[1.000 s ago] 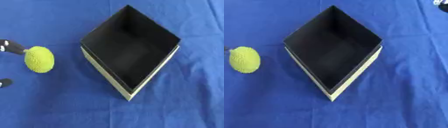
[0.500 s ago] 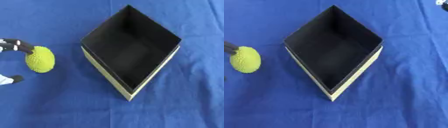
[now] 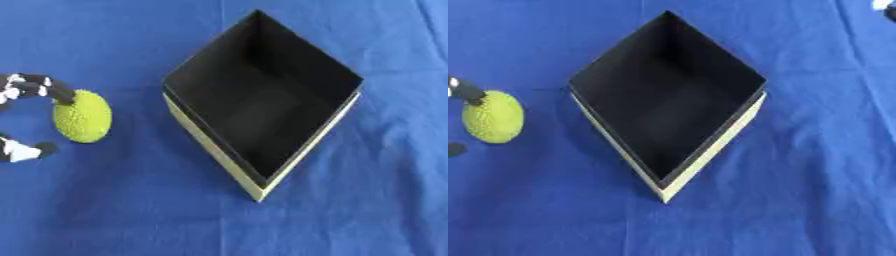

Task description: Pick up objects on the table and place them in the box.

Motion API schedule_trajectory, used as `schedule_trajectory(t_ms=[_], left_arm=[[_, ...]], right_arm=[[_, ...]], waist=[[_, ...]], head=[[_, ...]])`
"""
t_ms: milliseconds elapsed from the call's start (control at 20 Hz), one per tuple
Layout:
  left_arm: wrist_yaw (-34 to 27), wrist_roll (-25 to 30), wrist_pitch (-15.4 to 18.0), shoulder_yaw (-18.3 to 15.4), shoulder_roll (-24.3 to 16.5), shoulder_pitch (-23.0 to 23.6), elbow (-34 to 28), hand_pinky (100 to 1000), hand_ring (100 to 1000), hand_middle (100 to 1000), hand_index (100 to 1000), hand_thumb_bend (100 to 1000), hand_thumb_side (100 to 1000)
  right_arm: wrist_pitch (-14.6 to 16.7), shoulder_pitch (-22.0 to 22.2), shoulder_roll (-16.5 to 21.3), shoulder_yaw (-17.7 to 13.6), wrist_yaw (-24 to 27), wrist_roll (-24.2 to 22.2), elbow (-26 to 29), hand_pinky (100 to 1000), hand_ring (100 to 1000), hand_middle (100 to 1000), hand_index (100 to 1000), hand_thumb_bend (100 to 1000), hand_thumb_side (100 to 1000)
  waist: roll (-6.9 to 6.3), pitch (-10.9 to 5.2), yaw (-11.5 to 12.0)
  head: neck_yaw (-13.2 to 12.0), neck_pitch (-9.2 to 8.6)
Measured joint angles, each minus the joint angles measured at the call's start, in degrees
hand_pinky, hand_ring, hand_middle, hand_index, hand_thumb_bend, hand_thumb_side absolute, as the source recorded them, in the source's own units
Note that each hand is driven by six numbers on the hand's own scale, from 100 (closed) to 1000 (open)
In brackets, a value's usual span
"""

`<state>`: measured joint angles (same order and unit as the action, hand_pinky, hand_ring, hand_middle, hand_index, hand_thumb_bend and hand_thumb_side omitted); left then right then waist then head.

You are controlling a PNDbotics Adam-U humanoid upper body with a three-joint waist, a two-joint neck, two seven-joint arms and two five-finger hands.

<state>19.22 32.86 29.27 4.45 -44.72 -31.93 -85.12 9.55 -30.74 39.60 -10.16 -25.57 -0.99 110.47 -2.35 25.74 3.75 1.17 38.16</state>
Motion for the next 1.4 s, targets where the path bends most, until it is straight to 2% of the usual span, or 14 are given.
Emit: schedule_trajectory(t_ms=[250,400,500,600,700,750,800,900,1000,1050,1100,1400], left_arm=[[4.13,-2.55,0.27,-0.1,2.51,-3.13,2.44,753,764,696,825,430,100],[6.07,-3.18,0.77,0.07,3.68,-4.56,4.36,777,789,768,847,449,100],[7.21,-3.34,1.22,0.27,4.4,-5.15,5.25,781,794,775,852,435,100],[8.11,-3.27,1.56,0.3,5.07,-5.72,6.03,781,793,775,853,441,100],[8.61,-3.25,1.73,0.3,5.83,-6.42,6.76,756,770,720,832,421,100],[8.72,-3.22,1.79,0.3,6.18,-6.73,7.1,756,770,721,833,415,100],[8.75,-3.19,1.83,0.3,6.52,-7.0,7.42,692,712,635,794,390,100],[8.66,-3.1,1.93,0.3,6.97,-7.19,7.83,601,603,544,703,365,100],[8.27,-3.25,2.07,0.29,7.07,-7.23,7.94,530,532,490,642,345,100],[8.04,-3.45,2.2,0.28,7.07,-7.21,7.89,503,505,468,614,261,100],[7.89,-3.8,2.32,0.26,7.07,-7.12,7.71,478,479,446,586,329,100],[8.56,-8.48,2.8,-0.3,6.77,-6.22,4.85,381,381,369,496,316,100]], right_arm=[[0.02,-0.02,-0.12,0.0,0.09,-0.03,-0.27,827,814,669,843,100,206],[0.04,-0.06,-0.34,0.0,0.17,-0.07,-0.29,827,815,667,844,100,222],[0.08,-0.08,-0.52,0.0,0.29,-0.12,-0.3,827,816,666,844,100,221],[0.11,-0.19,-0.54,0.0,0.42,-0.16,-0.31,827,817,664,845,100,246],[0.16,-0.32,-0.58,0.0,0.52,-0.23,-0.31,827,817,663,845,100,248],[0.19,-0.36,-0.6,0.0,0.54,-0.27,-0.31,827,817,663,845,100,246],[0.19,-0.44,-0.62,0.0,0.55,-0.28,-0.32,827,817,662,845,100,248],[0.2,-0.5,-0.7,0.0,0.58,-0.29,-0.32,827,817,661,845,100,255],[0.2,-0.5,-0.74,0.0,0.61,-0.29,-0.32,827,817,661,846,100,262],[0.2,-0.5,-0.8,0.0,0.63,-0.29,-0.33,827,817,661,846,100,265],[0.2,-0.49,-0.89,0.0,0.65,-0.29,-0.33,827,817,661,846,100,262],[0.2,-0.48,-1.01,0.0,0.86,-0.29,-0.35,827,816,659,846,100,257]], waist=[[0.0,0.0,-0.23],[0.0,0.0,-0.49],[0.0,0.0,-0.57],[0.0,0.0,-0.6],[0.0,0.0,-0.65],[0.0,0.0,-0.7],[0.0,0.0,-0.78],[0.0,0.0,-0.92],[0.0,0.0,-0.92],[0.0,0.0,-0.9],[0.0,0.0,-0.88],[0.0,0.0,-0.57]], head=[[-0.15,-0.01],[-0.44,-0.03],[-0.49,-0.04],[-0.51,-0.05],[-0.56,-0.06],[-0.63,-0.06],[-0.69,-0.07],[-0.77,-0.07],[-0.78,-0.07],[-0.78,-0.07],[-0.78,-0.07],[-0.75,-0.06]])
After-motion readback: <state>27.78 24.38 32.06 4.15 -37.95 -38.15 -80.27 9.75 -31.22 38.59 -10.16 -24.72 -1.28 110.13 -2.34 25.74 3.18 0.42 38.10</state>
